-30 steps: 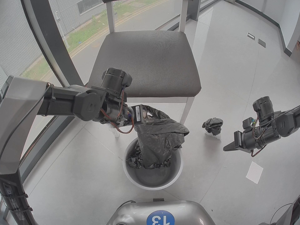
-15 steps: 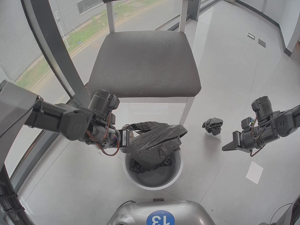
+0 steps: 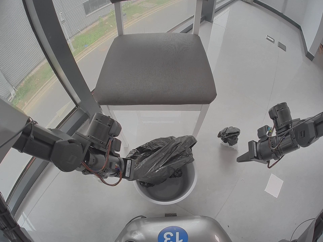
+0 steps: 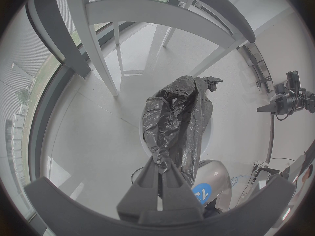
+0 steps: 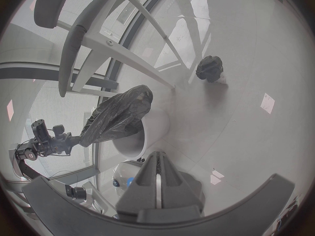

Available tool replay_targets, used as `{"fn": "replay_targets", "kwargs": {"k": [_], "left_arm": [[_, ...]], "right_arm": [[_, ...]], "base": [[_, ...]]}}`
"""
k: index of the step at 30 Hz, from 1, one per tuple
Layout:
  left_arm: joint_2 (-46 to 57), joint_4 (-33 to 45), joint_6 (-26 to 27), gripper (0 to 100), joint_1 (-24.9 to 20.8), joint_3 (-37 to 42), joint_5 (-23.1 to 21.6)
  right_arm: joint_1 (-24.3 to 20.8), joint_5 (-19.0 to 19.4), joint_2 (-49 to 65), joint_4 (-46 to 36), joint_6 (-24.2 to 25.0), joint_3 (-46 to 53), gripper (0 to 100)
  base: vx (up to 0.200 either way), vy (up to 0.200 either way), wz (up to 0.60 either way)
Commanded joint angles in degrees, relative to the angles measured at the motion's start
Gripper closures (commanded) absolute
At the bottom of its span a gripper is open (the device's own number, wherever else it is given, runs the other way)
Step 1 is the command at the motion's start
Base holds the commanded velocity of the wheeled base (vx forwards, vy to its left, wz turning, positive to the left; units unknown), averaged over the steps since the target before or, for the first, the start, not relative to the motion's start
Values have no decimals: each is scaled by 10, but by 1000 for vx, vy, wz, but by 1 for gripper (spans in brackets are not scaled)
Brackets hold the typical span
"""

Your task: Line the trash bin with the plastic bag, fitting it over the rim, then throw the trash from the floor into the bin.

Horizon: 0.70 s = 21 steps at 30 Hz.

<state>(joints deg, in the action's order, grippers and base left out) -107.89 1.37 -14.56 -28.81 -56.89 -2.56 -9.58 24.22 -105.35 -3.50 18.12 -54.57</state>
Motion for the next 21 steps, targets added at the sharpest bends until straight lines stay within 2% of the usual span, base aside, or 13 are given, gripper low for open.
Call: {"fn": "replay_targets", "kwargs": {"k": [1,2,3,16,21], "left_arm": [[3,0,0,100,-4,2,-1],[3,0,0,100,-5,2,-1],[3,0,0,100,-6,2,-1],[11,0,0,100,-12,3,-1],[19,1,0,100,-25,4,-1]], "right_arm": [[-3,0,0,0,0,2,100],[-3,0,0,0,0,2,100],[-4,0,1,1,-2,6,0],[-12,-1,-16,16,-5,-19,0],[-19,-30,-71,49,-1,-70,0]], "base": [[0,0,0],[0,0,0],[0,0,0],[0,0,0],[0,0,0]]}}
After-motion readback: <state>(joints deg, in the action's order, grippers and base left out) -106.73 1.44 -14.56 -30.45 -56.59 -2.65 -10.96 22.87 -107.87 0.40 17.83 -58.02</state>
